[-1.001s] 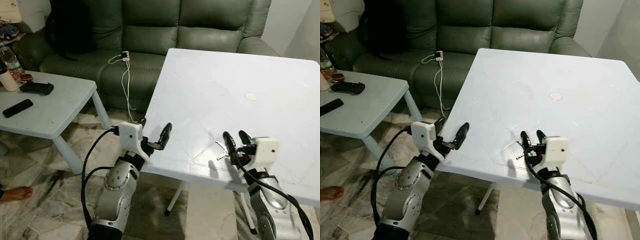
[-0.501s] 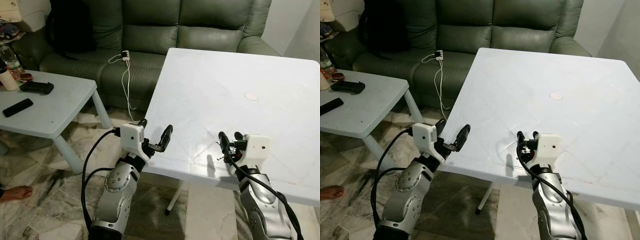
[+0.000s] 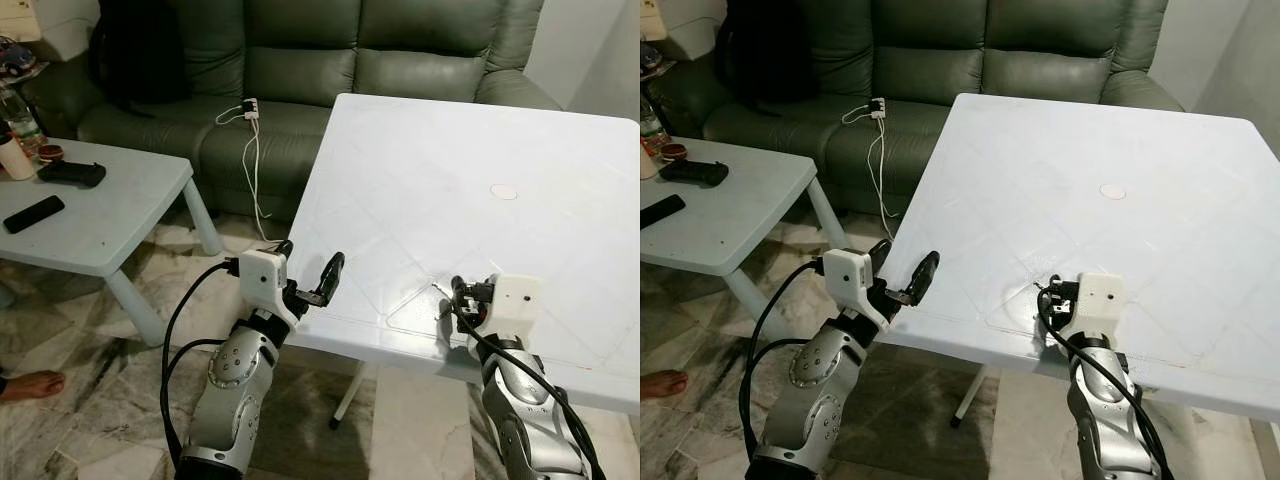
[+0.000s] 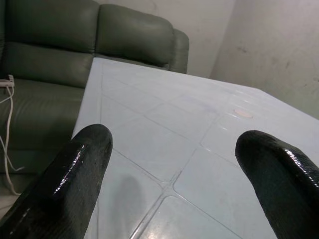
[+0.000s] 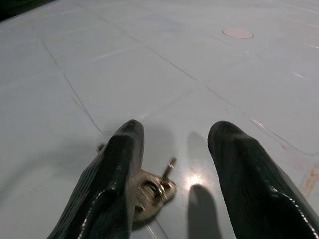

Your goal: Hang keys on a hook

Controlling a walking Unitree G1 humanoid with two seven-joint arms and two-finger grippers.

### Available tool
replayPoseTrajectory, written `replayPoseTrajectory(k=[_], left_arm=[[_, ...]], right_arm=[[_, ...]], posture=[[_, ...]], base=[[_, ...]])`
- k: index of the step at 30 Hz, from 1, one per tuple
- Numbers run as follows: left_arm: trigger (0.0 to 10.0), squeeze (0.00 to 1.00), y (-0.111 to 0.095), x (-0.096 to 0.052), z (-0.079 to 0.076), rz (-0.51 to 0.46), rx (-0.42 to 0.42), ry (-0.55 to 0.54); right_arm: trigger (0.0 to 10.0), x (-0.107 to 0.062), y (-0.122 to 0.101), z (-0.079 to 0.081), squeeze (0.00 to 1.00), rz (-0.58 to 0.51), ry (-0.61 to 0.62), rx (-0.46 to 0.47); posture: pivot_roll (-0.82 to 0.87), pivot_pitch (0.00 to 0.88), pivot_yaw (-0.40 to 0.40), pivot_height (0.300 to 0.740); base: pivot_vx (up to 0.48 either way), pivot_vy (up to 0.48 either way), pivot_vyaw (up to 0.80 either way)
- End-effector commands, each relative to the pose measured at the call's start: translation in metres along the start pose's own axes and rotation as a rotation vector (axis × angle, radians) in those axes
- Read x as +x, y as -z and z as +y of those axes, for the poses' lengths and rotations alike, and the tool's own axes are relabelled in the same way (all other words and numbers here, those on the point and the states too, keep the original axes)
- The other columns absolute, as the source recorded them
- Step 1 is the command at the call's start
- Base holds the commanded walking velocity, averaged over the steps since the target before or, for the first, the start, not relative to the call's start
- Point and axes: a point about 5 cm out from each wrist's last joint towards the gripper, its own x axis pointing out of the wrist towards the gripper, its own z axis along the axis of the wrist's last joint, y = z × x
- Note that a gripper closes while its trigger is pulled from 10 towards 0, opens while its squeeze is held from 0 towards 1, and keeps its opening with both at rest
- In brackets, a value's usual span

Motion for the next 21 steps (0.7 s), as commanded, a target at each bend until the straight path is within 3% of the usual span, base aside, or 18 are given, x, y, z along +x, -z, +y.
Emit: replayPoseTrajectory(k=[1,11,12,13,14,15,16,17,18,21], left_arm=[[10.0,0.00,-0.0013,0.0007,-0.0078,-0.010,-0.021,0.011],[10.0,0.00,-0.0019,0.0007,-0.0073,-0.007,-0.019,0.011],[10.0,0.00,-0.0019,0.0007,-0.0073,-0.007,-0.019,0.011],[10.0,0.00,-0.0020,0.0008,-0.0072,-0.008,-0.020,0.010],[10.0,0.00,-0.0020,0.0008,-0.0072,-0.008,-0.020,0.010],[10.0,0.00,-0.0020,0.0008,-0.0071,-0.008,-0.020,0.009],[10.0,0.00,-0.0020,0.0007,-0.0071,-0.008,-0.020,0.008],[10.0,0.00,-0.0020,0.0006,-0.0071,-0.008,-0.021,0.007],[10.0,0.00,-0.0019,0.0005,-0.0072,-0.008,-0.021,0.006],[10.0,0.00,-0.0017,0.0003,-0.0072,-0.008,-0.022,0.004]], right_arm=[[10.0,-0.0021,0.0048,-0.0049,0.00,0.030,0.016,-0.014],[10.0,-0.0068,0.0073,-0.0021,0.00,0.033,-0.041,-0.045],[8.7,-0.0069,0.0080,-0.0014,0.00,0.039,-0.047,-0.041],[6.5,-0.0075,0.0081,-0.0001,0.00,0.036,-0.056,-0.034],[6.5,-0.0075,0.0081,-0.0001,0.00,0.036,-0.056,-0.034],[3.6,-0.0078,0.0071,0.0000,0.00,0.025,-0.051,-0.046],[3.6,-0.0081,0.0072,0.0003,0.00,0.031,-0.048,-0.055],[2.9,-0.0082,0.0071,0.0000,0.00,0.030,-0.043,-0.055],[0.0,-0.0084,0.0058,-0.0011,0.00,0.013,-0.027,-0.066],[0.0,-0.0082,0.0067,-0.0010,0.00,0.029,-0.037,-0.046]], posture=[[-0.02,0.074,-0.039,0.740],[-0.02,0.078,-0.036,0.740],[-0.02,0.078,-0.037,0.740],[-0.02,0.078,-0.037,0.740],[-0.02,0.078,-0.037,0.740],[-0.02,0.078,-0.037,0.740],[-0.02,0.079,-0.037,0.740],[-0.02,0.077,-0.038,0.740],[-0.02,0.077,-0.039,0.740],[-0.02,0.076,-0.038,0.740]], base=[[0.000,0.000,0.00],[0.000,0.000,0.00],[0.000,0.000,0.00],[0.000,0.000,0.00],[0.000,0.000,0.00],[0.000,0.000,0.00],[0.000,0.000,0.00],[0.000,0.000,0.00],[0.000,0.000,0.00],[0.000,0.000,0.00]])
